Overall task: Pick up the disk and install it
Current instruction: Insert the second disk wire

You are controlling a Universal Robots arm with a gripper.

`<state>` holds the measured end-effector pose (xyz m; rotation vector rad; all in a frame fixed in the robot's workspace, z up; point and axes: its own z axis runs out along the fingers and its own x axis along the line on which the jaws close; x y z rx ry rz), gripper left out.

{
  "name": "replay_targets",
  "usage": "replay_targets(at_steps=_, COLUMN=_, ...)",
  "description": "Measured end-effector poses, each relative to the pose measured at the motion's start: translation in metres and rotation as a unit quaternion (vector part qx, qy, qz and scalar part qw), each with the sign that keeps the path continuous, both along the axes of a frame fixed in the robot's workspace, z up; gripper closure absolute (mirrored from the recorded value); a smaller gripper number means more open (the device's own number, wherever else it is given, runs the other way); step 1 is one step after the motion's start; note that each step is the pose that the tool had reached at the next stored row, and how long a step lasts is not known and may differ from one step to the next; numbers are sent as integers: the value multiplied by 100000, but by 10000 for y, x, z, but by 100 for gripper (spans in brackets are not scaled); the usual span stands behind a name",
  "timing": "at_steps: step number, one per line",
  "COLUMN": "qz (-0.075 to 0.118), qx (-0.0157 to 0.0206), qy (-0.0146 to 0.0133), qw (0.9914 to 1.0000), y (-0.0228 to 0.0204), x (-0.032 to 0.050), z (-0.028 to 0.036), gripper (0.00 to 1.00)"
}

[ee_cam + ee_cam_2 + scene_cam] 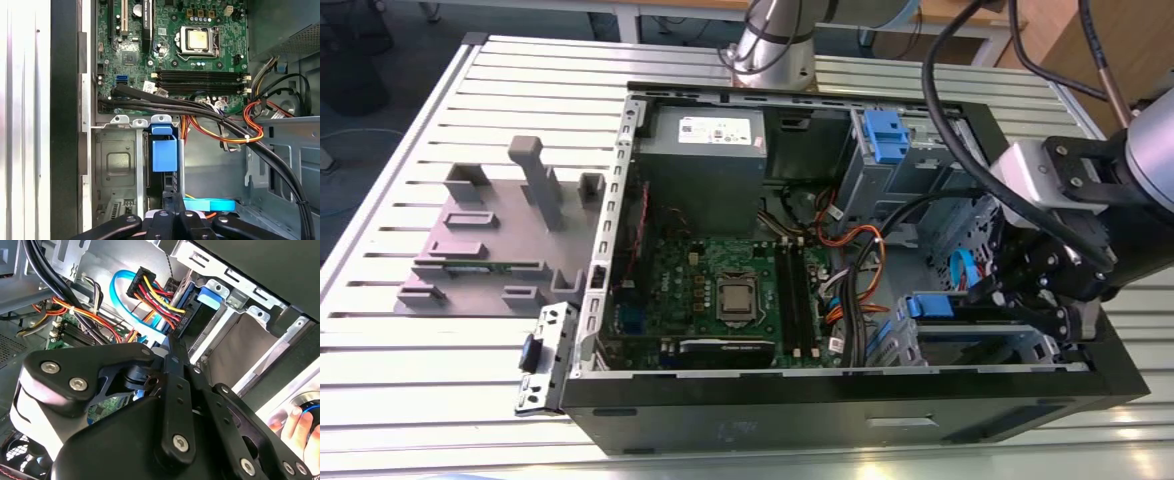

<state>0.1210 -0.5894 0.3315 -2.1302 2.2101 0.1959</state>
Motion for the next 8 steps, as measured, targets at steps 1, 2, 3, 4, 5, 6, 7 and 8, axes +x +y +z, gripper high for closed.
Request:
replay_targets(at_steps=1, qz=1, qx=-14, qy=60, qw=100000, y=-1, x=2, z=-8, gripper=89)
replay_targets(at_steps=2, qz=-2, qx=-16, qy=115, qw=100000, y=-3, x=4, z=-17, gripper=89)
replay_targets(at_steps=3, qz=0, qx=-17, qy=169, qw=100000, y=-7, x=6, z=-26, gripper=89)
replay_targets(at_steps=4, qz=-2, qx=0, qy=211, qw=100000, y=-11, x=8, z=-35, gripper=89)
replay_targets(at_steps=5, qz=-5, qx=-28, qy=224, qw=100000, y=-11, x=9, z=-32, gripper=89)
replay_targets(at_steps=6, qz=-6, qx=-37, qy=235, qw=100000, y=-13, x=12, z=-32, gripper=89)
replay_targets(at_steps=7, qz=-2, qx=-18, qy=246, qw=100000, y=-15, x=17, z=-35, gripper=89)
replay_targets(at_steps=8, qz=-8, qx=-11, qy=244, qw=100000, y=-15, x=25, z=-35, gripper=89)
